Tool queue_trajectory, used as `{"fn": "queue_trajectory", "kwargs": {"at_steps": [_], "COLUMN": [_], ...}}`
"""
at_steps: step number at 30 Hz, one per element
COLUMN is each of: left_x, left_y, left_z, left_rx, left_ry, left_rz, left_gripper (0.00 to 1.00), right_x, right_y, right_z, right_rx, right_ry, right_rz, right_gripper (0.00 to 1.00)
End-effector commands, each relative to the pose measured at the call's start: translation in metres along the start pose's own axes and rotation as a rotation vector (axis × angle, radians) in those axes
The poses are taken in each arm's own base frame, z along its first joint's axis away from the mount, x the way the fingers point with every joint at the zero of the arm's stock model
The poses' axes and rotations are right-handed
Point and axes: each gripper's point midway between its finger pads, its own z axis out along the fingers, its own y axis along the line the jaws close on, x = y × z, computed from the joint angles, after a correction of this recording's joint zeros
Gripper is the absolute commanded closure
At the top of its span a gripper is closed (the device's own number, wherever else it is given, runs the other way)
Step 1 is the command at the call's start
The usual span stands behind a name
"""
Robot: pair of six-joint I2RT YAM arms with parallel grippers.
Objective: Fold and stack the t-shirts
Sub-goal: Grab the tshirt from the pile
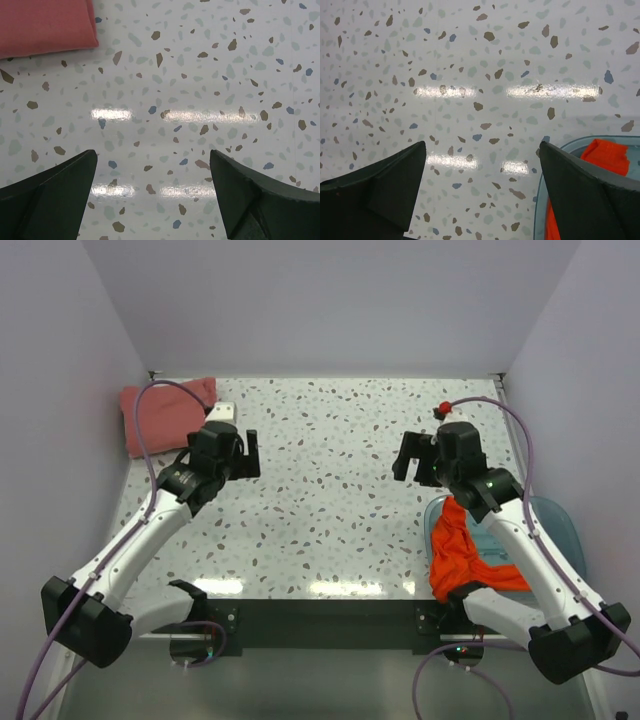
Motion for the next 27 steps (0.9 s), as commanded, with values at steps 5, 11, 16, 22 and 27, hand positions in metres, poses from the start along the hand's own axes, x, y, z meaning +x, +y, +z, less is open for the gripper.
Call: {"fn": "queue_trajectory", "kwargs": {"at_steps": [5,11,16,22,27], "left_x": [-0.023,-0.028,-0.03,-0.027,-0.025], "left_y": [-0.009,-0.014,-0.016,-0.02,-0.02], "left_z": [0.004,0.003,0.002,0.004,0.004], "left_rx": [0.012,0.049,0.068,0.085,0.086], "left_ry": [-0.043,-0.074,-0.093,-0.083,-0.077], "left_rz": [0.004,0.004,0.005,0.016,0.021], "left_gripper": [0.0,0.0,0.0,0.0,0.0], "right_x": [0.003,0.046,0.091,0.123,0.138], "right_y": [-0.024,-0.085,-0.116,-0.129,-0.133], "right_z": [0.0,-0.019,-0.035,-0.036,-0.026], "right_rx": [0.135,0.494,0.628,0.649,0.642], "right_ry": [-0.009,0.157,0.254,0.26,0.26], "right_rz": [0.058,0.105,0.218,0.412,0.477], "right_gripper": [0.01,0.01,0.01,0.01,0.01]}}
